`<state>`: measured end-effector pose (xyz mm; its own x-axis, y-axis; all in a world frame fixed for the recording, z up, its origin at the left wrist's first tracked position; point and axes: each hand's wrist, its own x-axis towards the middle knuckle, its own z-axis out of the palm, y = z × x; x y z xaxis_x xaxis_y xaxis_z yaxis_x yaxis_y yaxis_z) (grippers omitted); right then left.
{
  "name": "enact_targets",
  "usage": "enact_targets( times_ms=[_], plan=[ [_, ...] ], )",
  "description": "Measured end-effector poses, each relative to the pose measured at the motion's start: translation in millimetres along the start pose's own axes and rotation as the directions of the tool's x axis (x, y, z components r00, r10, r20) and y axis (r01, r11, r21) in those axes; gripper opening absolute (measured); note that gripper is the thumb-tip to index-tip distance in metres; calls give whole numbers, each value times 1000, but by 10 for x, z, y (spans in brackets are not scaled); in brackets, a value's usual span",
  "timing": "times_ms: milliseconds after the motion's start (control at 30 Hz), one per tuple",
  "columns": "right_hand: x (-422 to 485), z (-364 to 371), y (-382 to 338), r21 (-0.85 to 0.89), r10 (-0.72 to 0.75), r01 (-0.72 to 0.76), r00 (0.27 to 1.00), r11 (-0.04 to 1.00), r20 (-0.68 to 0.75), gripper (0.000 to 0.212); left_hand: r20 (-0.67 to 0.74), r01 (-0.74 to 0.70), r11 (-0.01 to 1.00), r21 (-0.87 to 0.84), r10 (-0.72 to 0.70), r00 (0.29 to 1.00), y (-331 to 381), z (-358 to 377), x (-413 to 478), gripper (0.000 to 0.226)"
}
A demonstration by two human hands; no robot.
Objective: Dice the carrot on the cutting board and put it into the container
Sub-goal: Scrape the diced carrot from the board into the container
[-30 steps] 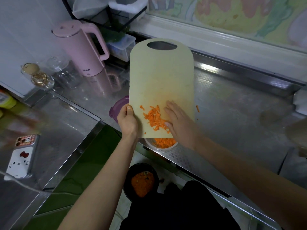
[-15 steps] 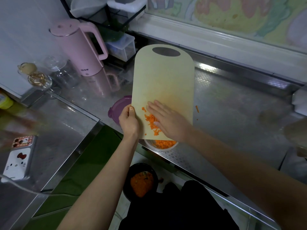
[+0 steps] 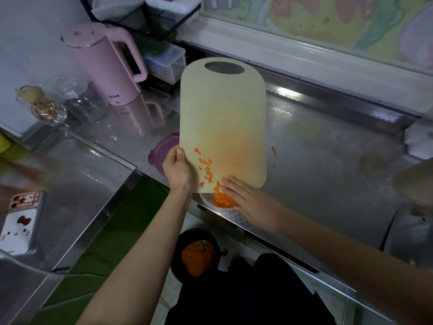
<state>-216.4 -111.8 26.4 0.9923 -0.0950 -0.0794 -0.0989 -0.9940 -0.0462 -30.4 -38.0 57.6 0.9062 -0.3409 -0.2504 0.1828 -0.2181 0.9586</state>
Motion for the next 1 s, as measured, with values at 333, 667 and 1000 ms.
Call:
enact_targets(
  times_ms=[333, 667, 1000],
  plan=[
    [-128, -102, 113, 401, 253, -194, 963, 895, -98, 58, -84, 44, 998, -33, -47, 995, 22, -54, -24, 35],
    [-16, -164, -251, 324, 83, -76, 997, 943, -6, 53, -83, 60, 994, -88, -67, 994, 46, 42, -140, 27],
    [243, -234, -61, 100, -36, 35, 999, 994, 7, 57, -63, -4, 998, -68, 0, 998, 130, 125, -225, 26]
  ],
)
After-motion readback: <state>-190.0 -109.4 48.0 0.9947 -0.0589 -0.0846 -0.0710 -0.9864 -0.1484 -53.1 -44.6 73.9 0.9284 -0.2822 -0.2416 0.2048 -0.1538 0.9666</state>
